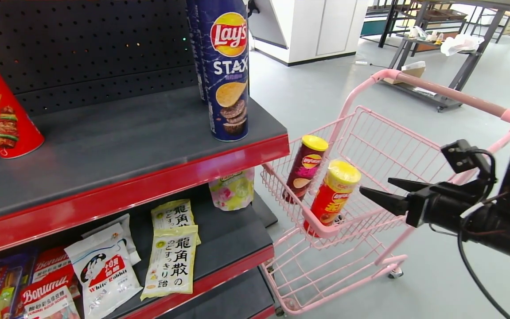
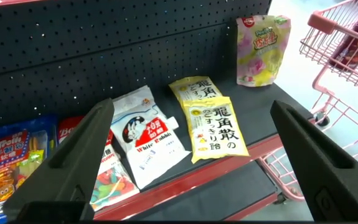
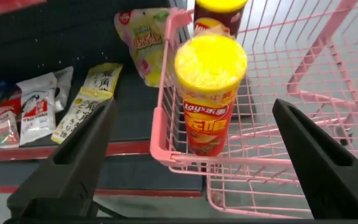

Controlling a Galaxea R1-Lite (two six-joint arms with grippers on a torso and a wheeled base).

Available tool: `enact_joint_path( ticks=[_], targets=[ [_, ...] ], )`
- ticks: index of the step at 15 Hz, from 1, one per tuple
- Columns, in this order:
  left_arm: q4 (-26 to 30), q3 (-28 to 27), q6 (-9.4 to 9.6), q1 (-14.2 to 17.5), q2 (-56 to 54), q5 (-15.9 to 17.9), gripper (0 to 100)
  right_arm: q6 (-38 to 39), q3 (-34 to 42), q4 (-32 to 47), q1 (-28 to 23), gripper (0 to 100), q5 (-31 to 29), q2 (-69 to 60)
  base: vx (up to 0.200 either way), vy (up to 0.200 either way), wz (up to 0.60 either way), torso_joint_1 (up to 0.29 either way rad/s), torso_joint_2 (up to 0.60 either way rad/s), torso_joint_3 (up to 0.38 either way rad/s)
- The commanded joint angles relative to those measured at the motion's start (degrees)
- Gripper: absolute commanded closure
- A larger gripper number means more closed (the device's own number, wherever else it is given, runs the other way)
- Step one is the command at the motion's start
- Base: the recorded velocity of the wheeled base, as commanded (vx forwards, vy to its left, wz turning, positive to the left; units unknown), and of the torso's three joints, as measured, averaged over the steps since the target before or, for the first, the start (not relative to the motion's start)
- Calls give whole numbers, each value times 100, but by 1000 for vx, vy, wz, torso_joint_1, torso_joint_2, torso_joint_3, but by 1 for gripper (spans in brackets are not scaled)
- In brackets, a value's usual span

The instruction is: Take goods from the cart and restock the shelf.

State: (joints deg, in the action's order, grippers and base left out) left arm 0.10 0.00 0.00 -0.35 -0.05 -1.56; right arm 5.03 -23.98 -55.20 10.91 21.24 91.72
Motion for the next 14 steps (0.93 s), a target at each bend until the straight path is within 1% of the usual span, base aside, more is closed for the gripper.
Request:
enact_joint_path(
  ticks=[1,2,3,4,6,14],
  targets=[
    [-1,0,0,0,5,-2,0,-11,-186,-114,131,0,12,944,0,0,0,0,0,0],
    [-1,0,0,0,5,-2,0,-20,-415,-123,139,0,-5,1199,0,0,0,0,0,0],
    [-1,0,0,0,5,-2,0,-20,-415,-123,139,0,-5,1199,0,0,0,0,0,0],
    [-1,0,0,0,5,-2,0,-82,-757,-123,131,0,-32,1515,0,0,0,0,0,0],
    [-1,0,0,0,5,-2,0,-82,-1065,-123,131,0,-41,1753,0,0,0,0,0,0],
    [-1,0,0,0,5,-2,0,-46,-1584,-123,131,0,-41,2359,0,0,0,0,0,0]
  ],
)
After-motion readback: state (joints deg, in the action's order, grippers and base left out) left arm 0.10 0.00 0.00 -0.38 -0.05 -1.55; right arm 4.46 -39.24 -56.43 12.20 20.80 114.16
